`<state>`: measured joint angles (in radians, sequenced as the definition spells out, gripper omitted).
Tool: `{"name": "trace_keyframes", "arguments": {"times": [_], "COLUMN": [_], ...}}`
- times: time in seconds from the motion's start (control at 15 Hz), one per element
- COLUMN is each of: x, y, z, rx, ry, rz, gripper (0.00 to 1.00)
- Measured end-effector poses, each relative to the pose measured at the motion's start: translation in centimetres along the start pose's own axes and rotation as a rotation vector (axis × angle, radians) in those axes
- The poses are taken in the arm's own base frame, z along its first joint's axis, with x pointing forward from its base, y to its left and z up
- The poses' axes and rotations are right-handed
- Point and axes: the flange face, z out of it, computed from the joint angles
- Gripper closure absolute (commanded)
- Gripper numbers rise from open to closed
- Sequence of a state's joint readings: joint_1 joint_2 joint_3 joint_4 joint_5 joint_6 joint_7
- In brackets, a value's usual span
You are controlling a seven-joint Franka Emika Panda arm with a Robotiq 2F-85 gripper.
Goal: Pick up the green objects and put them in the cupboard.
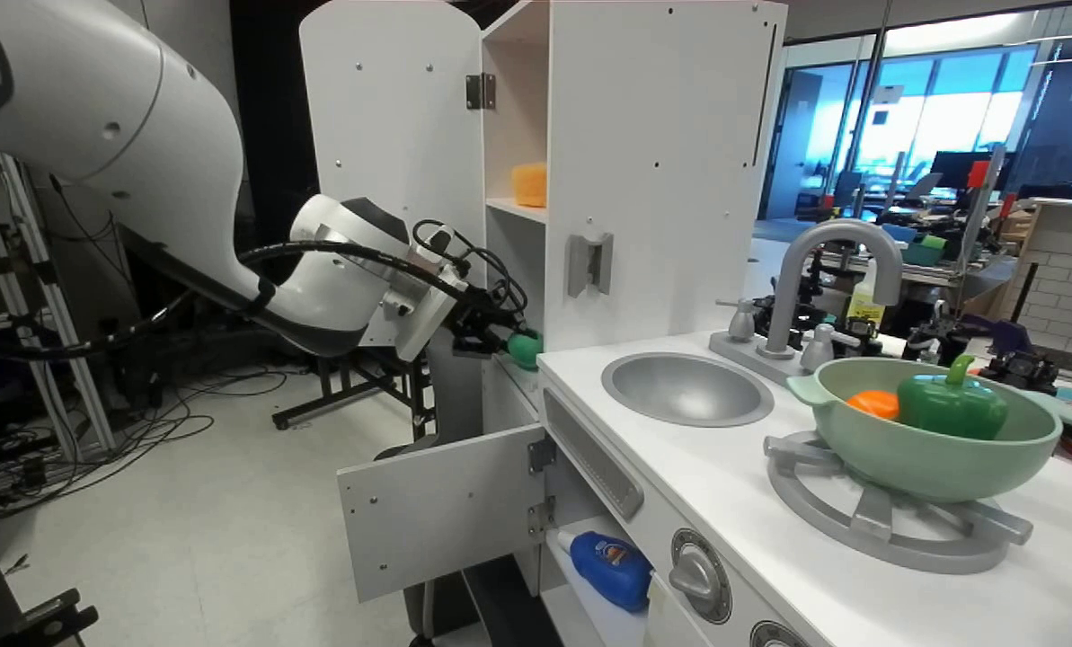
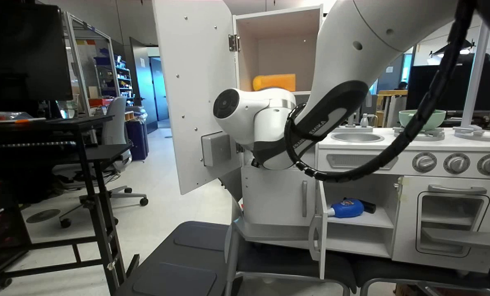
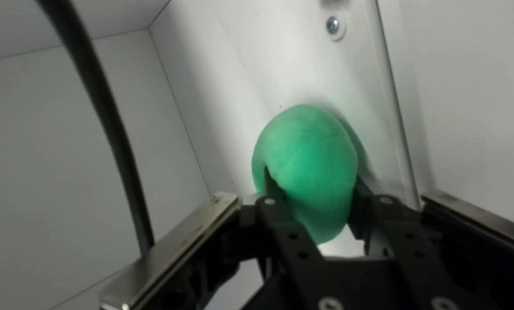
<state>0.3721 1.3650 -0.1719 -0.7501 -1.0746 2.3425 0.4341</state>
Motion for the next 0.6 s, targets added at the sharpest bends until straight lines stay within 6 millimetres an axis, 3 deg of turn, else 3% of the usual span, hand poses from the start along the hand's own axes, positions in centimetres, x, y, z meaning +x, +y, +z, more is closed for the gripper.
{"name": "trace_keyframes", "arguments": {"times": [0.27,0.6], "x": [0.2,0.2], "y": [-0.1,1.6], "z": [0.5,1.1], "rx": [-0.037,-0.087], "ry": [-0.009,-0.017], "rz": [0.015,0.052], "gripper": [0.04,0.00]}}
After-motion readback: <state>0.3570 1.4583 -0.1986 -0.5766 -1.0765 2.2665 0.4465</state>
